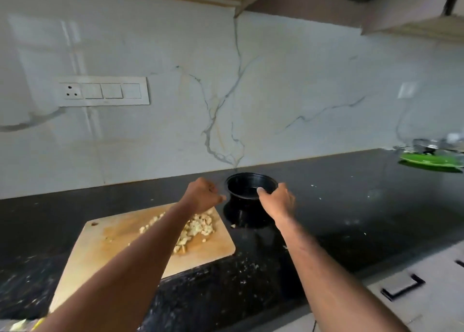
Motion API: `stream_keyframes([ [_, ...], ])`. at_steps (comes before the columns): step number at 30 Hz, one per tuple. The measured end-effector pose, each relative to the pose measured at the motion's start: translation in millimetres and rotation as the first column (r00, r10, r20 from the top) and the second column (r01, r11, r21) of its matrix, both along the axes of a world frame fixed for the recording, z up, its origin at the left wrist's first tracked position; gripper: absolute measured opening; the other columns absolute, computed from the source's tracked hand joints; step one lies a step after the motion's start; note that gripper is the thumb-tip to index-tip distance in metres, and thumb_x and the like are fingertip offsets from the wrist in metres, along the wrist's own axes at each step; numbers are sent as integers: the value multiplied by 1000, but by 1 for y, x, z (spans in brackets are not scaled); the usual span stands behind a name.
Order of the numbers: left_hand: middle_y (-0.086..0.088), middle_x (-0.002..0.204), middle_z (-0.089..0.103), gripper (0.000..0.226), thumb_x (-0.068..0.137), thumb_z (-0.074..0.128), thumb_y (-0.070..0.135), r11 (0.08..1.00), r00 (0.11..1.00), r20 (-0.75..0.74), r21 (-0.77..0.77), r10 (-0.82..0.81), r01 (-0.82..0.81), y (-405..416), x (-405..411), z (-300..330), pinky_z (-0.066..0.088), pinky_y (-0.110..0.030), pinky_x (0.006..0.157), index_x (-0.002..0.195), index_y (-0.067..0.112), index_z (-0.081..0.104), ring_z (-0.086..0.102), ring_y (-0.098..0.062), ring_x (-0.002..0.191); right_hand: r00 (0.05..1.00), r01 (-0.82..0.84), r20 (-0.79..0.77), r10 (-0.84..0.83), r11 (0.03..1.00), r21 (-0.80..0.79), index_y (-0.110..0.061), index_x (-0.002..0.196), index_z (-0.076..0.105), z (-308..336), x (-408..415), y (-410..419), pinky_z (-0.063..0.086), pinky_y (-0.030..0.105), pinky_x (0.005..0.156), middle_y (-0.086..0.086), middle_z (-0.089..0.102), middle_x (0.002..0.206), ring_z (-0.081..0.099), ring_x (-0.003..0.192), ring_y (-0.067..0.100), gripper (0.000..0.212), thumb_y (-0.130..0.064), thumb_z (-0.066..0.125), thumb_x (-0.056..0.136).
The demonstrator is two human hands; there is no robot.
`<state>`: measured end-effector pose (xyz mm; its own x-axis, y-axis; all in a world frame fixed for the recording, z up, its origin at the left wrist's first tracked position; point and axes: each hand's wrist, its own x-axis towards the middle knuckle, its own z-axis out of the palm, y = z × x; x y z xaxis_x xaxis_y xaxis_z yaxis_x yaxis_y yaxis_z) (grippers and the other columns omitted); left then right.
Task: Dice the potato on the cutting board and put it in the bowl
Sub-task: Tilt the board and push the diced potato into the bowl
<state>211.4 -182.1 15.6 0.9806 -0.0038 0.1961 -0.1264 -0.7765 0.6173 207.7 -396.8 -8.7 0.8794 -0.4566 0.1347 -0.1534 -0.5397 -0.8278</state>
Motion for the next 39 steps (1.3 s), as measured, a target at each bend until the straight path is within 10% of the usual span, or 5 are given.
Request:
stream_keyframes([
  [10,-8,85,73,22,77,83,29,1000,999,28,-18,-19,19,-4,18,-5,47,-28,67,80,10,73,59,-13,73,999,30,-23,-23,918,395,1,80,57,3,18,-8,45,27,44,13,64,64,57,41,21,5,3,53,80],
  [22,0,135,58,59,86,75,46,957,979,-95,214,-178,194,-38,-13,-7,43,-40,107,137,23,56,55,-22,125,1000,12,-6,-11,919,395,-7,65,54,-1,-42,-36,47,26,43,6,58,52,53,36,19,12,-8,57,77],
  [26,0,134,60,54,86,74,43,942,976,-81,257,-200,214,-50,-23,-9,45,-35,101,134,24,58,55,-21,122,994,-68,-49,93,923,378,-5,82,58,-2,-46,-30,59,32,48,13,71,77,69,49,19,30,-31,69,91],
  [30,-1,131,65,53,86,76,41,970,982,-3,154,-189,187,-45,-33,0,45,-28,96,132,19,62,60,-20,122,998,-45,-11,56,889,456,7,98,60,0,-46,-23,61,42,58,26,70,89,66,46,18,12,3,61,87],
  [39,4,103,70,30,85,79,36,984,982,111,105,-154,143,5,-53,1,51,-31,87,106,16,73,65,-16,101,998,-38,-25,53,907,419,4,85,61,-6,-84,-60,47,28,46,13,59,54,55,39,22,8,4,58,77],
])
